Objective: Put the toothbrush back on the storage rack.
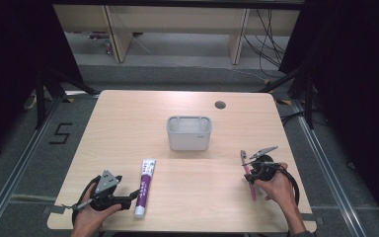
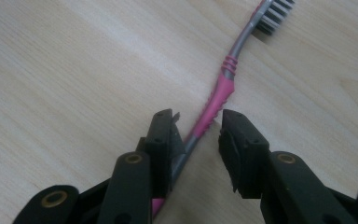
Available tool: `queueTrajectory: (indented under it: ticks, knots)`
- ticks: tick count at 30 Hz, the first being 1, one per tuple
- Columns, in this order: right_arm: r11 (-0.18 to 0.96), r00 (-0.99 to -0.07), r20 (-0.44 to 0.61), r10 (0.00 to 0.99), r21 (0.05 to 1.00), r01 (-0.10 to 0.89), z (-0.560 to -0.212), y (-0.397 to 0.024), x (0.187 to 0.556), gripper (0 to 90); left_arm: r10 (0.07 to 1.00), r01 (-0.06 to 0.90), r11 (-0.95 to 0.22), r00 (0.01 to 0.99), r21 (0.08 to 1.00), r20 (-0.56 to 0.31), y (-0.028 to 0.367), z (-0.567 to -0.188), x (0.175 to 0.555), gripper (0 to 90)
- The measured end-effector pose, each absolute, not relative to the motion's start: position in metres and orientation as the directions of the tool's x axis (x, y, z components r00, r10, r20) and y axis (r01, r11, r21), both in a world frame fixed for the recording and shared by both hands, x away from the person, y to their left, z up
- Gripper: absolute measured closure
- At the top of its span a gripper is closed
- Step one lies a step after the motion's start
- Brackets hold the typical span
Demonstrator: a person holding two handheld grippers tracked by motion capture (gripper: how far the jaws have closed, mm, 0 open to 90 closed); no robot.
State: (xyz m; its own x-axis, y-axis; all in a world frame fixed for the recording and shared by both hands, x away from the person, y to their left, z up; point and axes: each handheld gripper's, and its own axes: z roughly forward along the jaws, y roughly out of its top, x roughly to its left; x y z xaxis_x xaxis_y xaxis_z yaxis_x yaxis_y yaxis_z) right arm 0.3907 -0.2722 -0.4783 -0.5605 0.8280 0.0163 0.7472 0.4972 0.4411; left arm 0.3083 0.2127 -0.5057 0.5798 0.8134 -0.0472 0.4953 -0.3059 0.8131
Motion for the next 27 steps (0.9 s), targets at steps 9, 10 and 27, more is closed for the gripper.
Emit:
queueTrajectory:
  ticks: [9, 10, 27]
  knots:
    - [0.534, -0.58, -0.006, 0.815, 0.399, 0.746, -0.476, -0.266, 0.399, 70.5, 0.806, 0.491, -0.329, 0.591, 0.807, -0.031, 0.214, -0.505, 0.309, 17.7]
    - [0.534, -0.58, -0.006, 0.815, 0.399, 0.746, -0.476, -0.266, 0.399, 70.5, 0.806, 0.491, -0.329, 0.591, 0.807, -0.031, 0.214, -0.505, 0.309, 17.7]
    - [0.591, -0.612, -0.038, 0.79, 0.316, 0.742, -0.471, -0.264, 0.408, 79.4, 0.808, 0.492, -0.32, 0.588, 0.809, -0.037, 0.214, -0.505, 0.308, 17.7]
